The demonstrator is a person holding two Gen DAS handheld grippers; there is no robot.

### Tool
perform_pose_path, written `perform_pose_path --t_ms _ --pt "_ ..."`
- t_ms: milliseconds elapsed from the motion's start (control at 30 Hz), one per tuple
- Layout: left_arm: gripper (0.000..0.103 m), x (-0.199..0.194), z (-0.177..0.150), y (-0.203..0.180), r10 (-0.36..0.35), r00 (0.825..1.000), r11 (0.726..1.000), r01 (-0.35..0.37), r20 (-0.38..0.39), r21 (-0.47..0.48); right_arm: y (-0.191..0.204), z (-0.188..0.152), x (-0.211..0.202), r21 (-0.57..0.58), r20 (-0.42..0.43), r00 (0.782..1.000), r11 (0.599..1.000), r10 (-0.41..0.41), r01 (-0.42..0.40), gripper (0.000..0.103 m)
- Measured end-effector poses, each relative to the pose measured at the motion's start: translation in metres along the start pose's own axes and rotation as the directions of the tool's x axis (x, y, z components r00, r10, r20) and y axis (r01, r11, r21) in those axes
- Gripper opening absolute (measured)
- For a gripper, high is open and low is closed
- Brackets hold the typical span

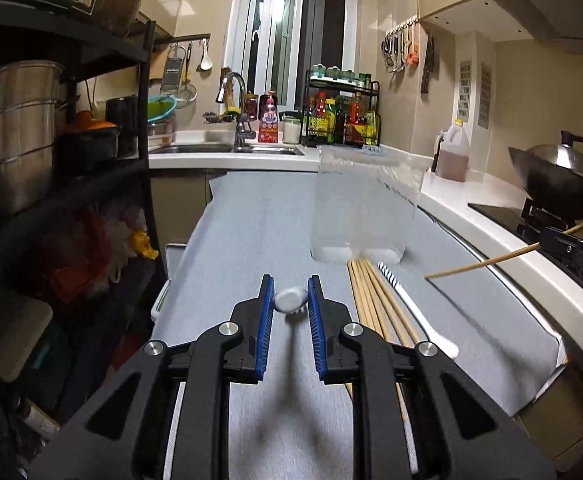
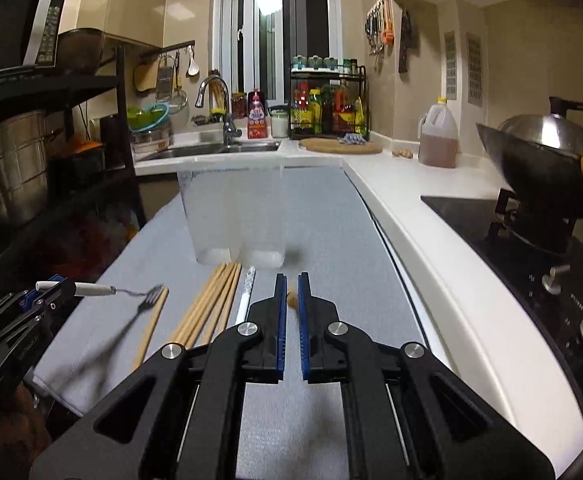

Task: Organize utensils
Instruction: 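Lift the fork with the left tool while the right tool carries the chopstick to the container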

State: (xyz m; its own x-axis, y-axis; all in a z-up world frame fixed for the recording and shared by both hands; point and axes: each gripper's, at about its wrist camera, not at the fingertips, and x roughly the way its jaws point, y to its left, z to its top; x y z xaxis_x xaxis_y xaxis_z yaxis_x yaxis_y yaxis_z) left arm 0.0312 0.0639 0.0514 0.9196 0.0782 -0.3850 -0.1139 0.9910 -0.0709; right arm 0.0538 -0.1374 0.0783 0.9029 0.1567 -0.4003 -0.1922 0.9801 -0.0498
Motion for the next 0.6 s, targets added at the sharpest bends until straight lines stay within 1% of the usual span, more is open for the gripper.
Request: perform_pose_path --t_ms 133,233,300,433,600 --pt "0.017 0.005 0.021 0.003 0.003 1.000 1.000 -0.003 0.014 0.014 0.000 0.025 0.001 0.010 0.025 1.000 1.000 0.005 -0.005 0.006" --pt "0.017 0.014 0.039 0.004 -0.003 1.000 1.000 0.003 -0.002 0.017 0.000 0.044 0.006 0.020 0.035 0.999 1.000 0.011 -0.012 0.006" --pt "0.017 0.017 0.048 0.006 0.001 1.000 1.000 -0.001 -0.011 0.019 0.002 0.055 0.012 0.019 0.026 1.000 1.000 0.017 -0.017 0.006" --pt "0.017 0.024 0.067 0.011 -0.013 0.999 1.000 0.012 -0.050 -0.009 0.004 0.078 0.021 0.020 -0.004 0.999 0.999 0.039 -0.039 0.006" --pt "0.016 0.030 0.086 0.014 -0.023 0.996 1.000 0.022 -0.090 -0.020 0.004 0.102 0.027 0.033 -0.029 0.997 0.997 0.066 -0.065 0.006"
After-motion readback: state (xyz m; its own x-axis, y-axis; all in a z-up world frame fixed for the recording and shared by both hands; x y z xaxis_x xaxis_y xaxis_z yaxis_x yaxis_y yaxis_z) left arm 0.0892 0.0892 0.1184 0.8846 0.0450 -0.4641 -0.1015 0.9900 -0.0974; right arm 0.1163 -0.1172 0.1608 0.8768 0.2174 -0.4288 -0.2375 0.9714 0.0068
